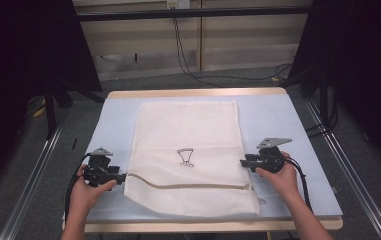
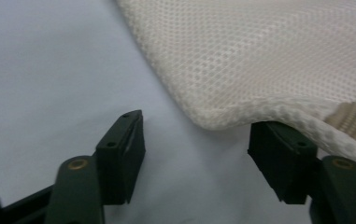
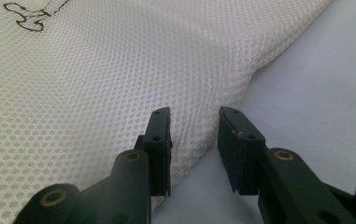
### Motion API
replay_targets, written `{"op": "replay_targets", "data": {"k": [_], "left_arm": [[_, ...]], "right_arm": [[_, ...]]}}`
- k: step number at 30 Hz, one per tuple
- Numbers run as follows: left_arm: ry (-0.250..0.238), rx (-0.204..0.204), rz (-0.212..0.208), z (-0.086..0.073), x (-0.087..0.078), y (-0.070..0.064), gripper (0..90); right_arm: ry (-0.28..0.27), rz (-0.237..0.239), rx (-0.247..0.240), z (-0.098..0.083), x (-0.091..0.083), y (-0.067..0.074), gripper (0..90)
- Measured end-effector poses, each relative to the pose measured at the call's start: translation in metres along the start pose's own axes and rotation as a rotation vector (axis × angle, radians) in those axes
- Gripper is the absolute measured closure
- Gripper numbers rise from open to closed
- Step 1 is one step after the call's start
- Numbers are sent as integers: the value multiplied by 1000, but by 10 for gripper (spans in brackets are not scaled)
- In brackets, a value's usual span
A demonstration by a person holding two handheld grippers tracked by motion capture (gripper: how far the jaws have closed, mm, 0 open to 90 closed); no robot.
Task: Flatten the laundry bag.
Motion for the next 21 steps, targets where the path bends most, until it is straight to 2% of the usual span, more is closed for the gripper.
{"op": "replay_targets", "data": {"k": [4,5,6,8,10,11,13,14,15,17,21], "left_arm": [[-23,-18,37,2,-6,7,277],[-27,-26,57,3,-9,11,275],[-42,-51,86,4,-10,14,273],[-62,-64,122,4,-15,25,272],[-65,-80,104,4,-19,28,267],[-95,-105,89,7,-18,26,266],[-95,-92,76,9,-17,23,266],[-98,-104,67,9,-15,20,269],[-94,-91,62,9,-13,18,273],[-93,-101,39,8,-9,13,304],[-106,-89,20,9,-3,6,351]], "right_arm": [[7,-3,-9,1,2,0,653],[5,0,-10,2,2,0,654],[5,-5,-13,2,3,0,653],[4,-7,-16,2,3,0,652],[5,-11,-22,1,3,0,652],[3,-16,-22,2,3,0,651],[1,-17,-20,2,3,1,642],[-2,-24,-18,2,3,1,626],[-3,-32,-20,2,3,1,613],[-10,-39,-19,2,4,3,588],[-11,-44,-28,4,4,7,583]]}}
Point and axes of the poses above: each handheld gripper's, and its own axes: x roughly forward along the jaws, z roughly out of its top, y roughly to its left, the point moved 8 cm from there along x, roughly forward along the jaws, and after that the axes turned 12 degrees about -y, right-handed, at the moved point
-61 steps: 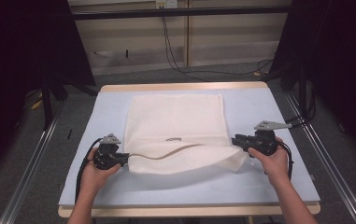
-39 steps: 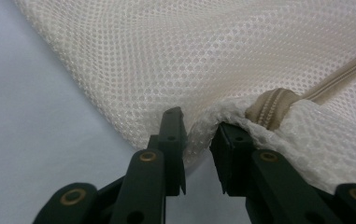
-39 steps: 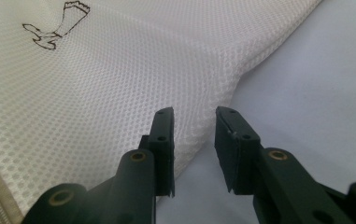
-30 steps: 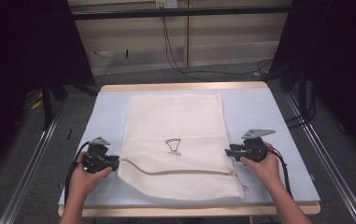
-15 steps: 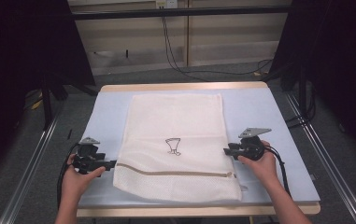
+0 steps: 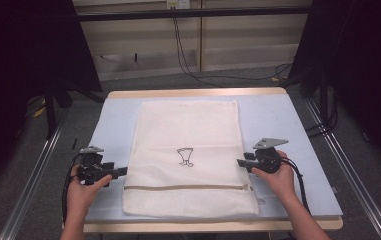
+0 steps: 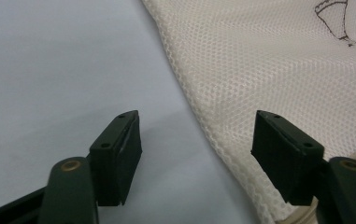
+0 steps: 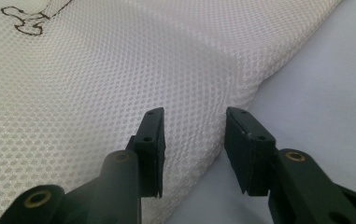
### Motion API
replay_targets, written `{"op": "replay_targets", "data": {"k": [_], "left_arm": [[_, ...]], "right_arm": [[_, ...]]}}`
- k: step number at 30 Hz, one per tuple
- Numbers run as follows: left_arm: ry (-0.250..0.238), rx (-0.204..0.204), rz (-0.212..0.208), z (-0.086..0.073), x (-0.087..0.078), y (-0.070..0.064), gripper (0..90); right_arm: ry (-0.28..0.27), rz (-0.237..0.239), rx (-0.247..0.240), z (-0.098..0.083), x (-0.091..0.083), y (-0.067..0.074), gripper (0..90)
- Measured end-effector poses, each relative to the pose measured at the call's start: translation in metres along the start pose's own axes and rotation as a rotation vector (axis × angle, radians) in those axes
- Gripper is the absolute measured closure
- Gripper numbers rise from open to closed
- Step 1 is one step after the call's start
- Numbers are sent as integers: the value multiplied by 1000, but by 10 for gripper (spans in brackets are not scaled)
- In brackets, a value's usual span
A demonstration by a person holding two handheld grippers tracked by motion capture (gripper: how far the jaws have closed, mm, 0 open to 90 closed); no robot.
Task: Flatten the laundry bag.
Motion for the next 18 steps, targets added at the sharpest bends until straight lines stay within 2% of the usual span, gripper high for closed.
{"op": "replay_targets", "data": {"k": [1,3,4,5,6,7,11,15,17,18], "left_arm": [[-6,10,-3,0,2,-2,350],[20,16,-17,-3,8,-8,350],[24,33,-14,-4,11,-10,350],[23,67,-26,-5,14,-12,350],[12,75,-32,-7,18,-16,350],[29,106,-18,-7,17,-15,348],[31,77,12,-6,19,-17,393],[43,86,40,-5,18,-13,515],[38,56,76,-4,18,-13,562],[48,59,84,-4,19,-13,611]], "right_arm": [[3,-4,-4,0,0,0,587],[8,-5,-1,-1,0,0,590],[13,-10,6,-1,0,0,593],[12,-12,10,-1,-1,0,595],[16,-12,16,-2,-1,1,592],[27,-7,28,-2,-1,2,584],[24,-14,36,-3,-1,2,589],[17,-12,24,-3,0,4,655],[18,-11,30,-3,0,4,688],[20,-12,38,-3,0,5,712]]}}
Point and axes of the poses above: each handheld gripper's, and its own axes: x roughly forward along the jaws, z roughly out of its top, y roughly to its left, the point moved 8 cm from there along x, roughly forward along the jaws, and after that the axes turned 12 degrees about -y, right-handed, at the moved point
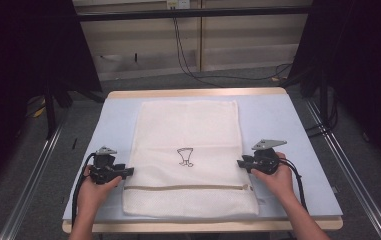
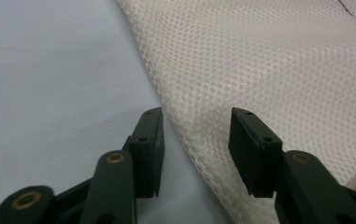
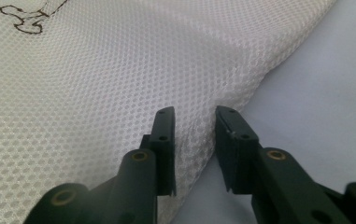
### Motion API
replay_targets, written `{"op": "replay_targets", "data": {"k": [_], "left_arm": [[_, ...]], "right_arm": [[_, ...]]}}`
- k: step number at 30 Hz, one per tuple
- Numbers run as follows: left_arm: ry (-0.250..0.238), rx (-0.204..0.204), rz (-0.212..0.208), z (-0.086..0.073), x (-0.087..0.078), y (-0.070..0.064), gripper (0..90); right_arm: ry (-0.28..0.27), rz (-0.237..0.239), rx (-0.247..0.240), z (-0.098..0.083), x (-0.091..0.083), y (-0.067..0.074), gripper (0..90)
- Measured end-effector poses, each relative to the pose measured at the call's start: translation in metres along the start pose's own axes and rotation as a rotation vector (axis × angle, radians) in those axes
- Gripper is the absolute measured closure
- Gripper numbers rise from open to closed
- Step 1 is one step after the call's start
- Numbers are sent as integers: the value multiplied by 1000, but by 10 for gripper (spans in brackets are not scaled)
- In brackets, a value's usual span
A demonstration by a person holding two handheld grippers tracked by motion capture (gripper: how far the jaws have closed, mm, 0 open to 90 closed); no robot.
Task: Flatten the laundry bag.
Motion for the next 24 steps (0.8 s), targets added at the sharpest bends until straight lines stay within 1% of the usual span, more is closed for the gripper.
{"op": "replay_targets", "data": {"k": [1,2,3,4,5,7,8,9,11,12,15,16,17,18,19,21,22,24], "left_arm": [[4,-13,6,1,0,-1,636],[8,-11,11,1,1,-2,653],[21,0,6,1,1,-2,692],[15,-12,9,1,2,-3,714],[15,-16,9,1,2,-3,733],[24,-28,-8,1,2,-6,814],[23,-29,0,2,3,-7,838],[36,-31,-3,2,4,-7,851],[39,-36,1,5,6,-7,865],[35,-45,1,7,8,-7,868],[16,-47,-1,14,13,-7,872],[11,-59,1,15,16,-7,872],[19,-51,-3,16,17,-5,872],[10,-57,-1,16,19,-5,872],[17,-63,-8,16,20,-4,872],[20,-77,-1,16,18,-3,868],[26,-78,-6,16,18,-3,869],[29,-79,-11,16,17,-4,872]], "right_arm": [[5,4,8,0,0,1,742],[8,9,10,0,0,1,767],[7,4,3,1,1,1,804],[10,3,10,1,1,2,825],[12,5,3,2,1,3,845],[14,2,-7,4,2,4,861],[15,-1,2,4,2,5,866],[12,-3,6,5,3,4,869],[8,-5,10,6,3,3,871],[3,-9,13,6,4,2,871],[-18,-20,20,9,3,-4,871],[-14,-24,30,8,3,-5,871],[-13,-18,33,8,3,-6,871],[-8,-21,38,7,2,-7,870],[-13,-26,38,8,2,-8,870],[-22,-34,41,9,1,-10,869],[-32,-40,39,10,2,-12,869],[-34,-40,51,9,4,-14,868]]}}
Point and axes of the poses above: each handheld gripper's, and its own axes: x roughly forward along the jaws, z roughly out of its top, y roughly to its left, the point moved 8 cm from there along x, roughly forward along the jaws, and after that the axes turned 12 degrees about -y, right-handed, at the moved point
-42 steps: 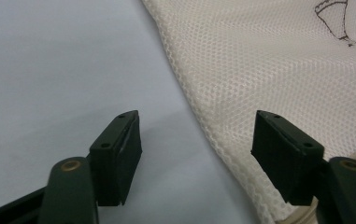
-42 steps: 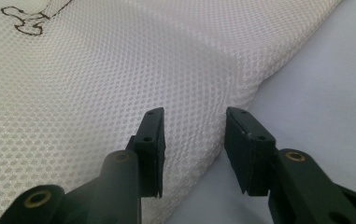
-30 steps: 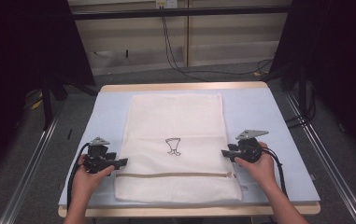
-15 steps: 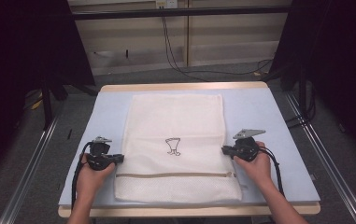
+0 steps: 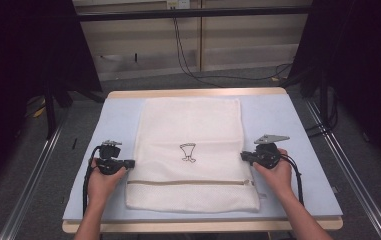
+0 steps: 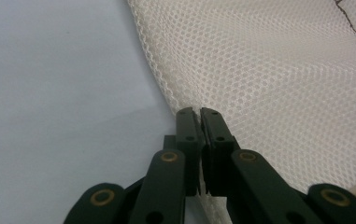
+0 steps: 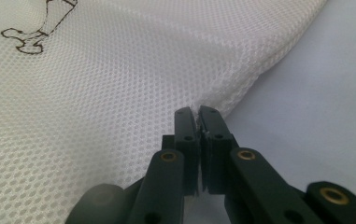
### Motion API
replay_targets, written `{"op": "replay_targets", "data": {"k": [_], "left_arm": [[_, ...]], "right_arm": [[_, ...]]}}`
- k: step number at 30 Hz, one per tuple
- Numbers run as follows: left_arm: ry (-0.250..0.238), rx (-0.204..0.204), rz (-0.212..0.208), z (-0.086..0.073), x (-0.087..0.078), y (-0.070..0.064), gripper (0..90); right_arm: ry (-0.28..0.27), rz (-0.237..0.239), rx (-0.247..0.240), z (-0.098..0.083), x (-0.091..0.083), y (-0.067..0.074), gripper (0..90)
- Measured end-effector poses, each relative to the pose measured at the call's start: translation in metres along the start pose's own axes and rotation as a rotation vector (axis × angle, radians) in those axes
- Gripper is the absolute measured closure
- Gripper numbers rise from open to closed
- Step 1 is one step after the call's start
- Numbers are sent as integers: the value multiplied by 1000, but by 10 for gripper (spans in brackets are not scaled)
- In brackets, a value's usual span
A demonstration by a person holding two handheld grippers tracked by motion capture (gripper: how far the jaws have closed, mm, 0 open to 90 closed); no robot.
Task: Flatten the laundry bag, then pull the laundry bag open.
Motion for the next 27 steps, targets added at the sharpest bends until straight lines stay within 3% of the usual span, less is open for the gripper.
{"op": "replay_targets", "data": {"k": [5,9,16,19,21,23,24,25,27], "left_arm": [[9,9,9,1,-6,-1,875],[-2,-3,9,-1,-8,1,875],[11,-1,-11,-1,-9,6,865],[-9,-10,-11,3,-11,5,802],[-45,-14,-20,10,-14,3,671],[-58,-25,-41,13,-15,-2,574],[-71,-38,-53,15,-14,-6,520],[-65,-17,-64,15,-14,-8,479],[-62,-17,-88,17,-14,-14,474]], "right_arm": [[-15,1,-17,1,-1,1,863],[-13,19,2,0,-2,3,862],[2,35,-10,-2,-2,9,839],[-10,41,-38,-1,-5,9,720],[-24,53,-54,2,-8,9,588],[-33,58,-44,4,-12,9,512],[-36,56,-47,5,-14,9,495],[-40,58,-49,6,-16,10,488],[-60,74,-40,8,-20,14,471]]}}
Point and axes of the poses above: each handheld gripper's, and its own axes: x roughly forward along the jaws, z roughly out of its top, y roughly to its left, the point moved 8 cm from there along x, roughly forward along the jaws, and after that the axes turned 12 degrees about -y, right-handed, at the moved point
